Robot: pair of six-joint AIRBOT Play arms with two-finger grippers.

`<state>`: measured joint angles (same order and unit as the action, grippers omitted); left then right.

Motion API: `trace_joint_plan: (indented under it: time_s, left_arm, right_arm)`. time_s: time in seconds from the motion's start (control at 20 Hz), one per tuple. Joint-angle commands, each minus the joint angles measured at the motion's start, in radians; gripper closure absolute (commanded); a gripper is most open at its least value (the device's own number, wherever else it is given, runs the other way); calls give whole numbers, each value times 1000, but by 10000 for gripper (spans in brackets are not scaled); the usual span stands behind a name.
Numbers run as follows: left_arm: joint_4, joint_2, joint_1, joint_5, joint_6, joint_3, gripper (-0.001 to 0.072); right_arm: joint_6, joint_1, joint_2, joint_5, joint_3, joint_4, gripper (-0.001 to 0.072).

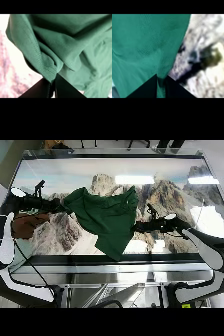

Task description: Fold the shirts.

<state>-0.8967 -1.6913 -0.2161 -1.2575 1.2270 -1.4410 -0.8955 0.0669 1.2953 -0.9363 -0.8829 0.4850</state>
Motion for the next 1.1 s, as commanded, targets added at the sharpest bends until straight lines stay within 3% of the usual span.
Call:
trace_joint_plan:
  time_s: [0.0,0.1,0.2,0.35,0.45,0.7,1.05]
  left_arm:
    - [-2,35,-5,-23,0,-1,692]
    - [-3,38,-11,-27,-7,-1,693]
    - [-3,38,-12,-37,-7,0,693]
    - [-3,38,-12,-58,-21,0,693]
    - [-2,38,-11,-57,-34,0,693]
    - [-2,38,-11,-58,-49,0,693]
    - [8,48,-11,-69,-48,-1,693]
  right_arm:
    - [2,3,-1,-45,-49,-10,604]
    - [2,0,-1,-44,-50,3,593]
    - [2,-14,-1,-53,-50,42,438]
    - [-9,-73,-12,-90,-50,41,423]
    - [-9,-113,-15,-90,-50,42,331]
    - [-10,-113,24,-86,-50,45,331]
    - [-9,63,59,-93,-50,15,356]
